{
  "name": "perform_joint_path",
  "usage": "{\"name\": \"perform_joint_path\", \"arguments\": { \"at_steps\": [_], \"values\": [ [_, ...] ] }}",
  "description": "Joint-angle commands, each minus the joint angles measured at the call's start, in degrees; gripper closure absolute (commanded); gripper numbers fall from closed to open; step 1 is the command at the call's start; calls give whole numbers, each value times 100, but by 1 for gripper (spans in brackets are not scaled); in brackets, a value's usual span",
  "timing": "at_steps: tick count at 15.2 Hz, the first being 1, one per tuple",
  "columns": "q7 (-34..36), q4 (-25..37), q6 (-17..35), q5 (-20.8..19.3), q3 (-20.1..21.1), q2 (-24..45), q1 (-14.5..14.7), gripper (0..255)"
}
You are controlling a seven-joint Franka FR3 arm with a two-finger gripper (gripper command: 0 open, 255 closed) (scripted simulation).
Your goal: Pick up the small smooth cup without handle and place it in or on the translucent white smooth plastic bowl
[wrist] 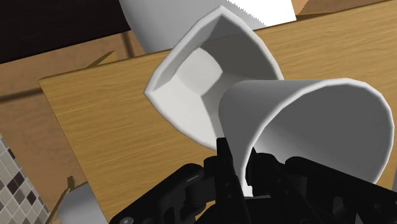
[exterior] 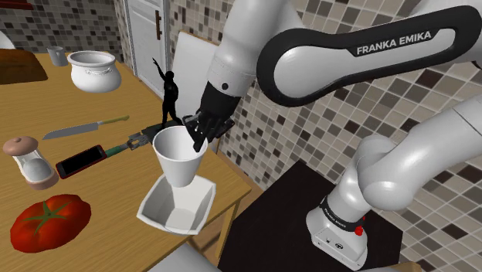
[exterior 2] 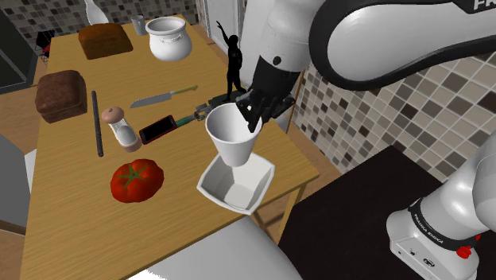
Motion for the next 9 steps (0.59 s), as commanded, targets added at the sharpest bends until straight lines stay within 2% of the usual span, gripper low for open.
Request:
{"name": "perform_joint_path", "arguments": {
  "at_steps": [1,9],
  "values": [
    [-16,-116,172,17,23,55,5,255],
    [-62,-517,855,67,127,341,20,255]
  ]
}}
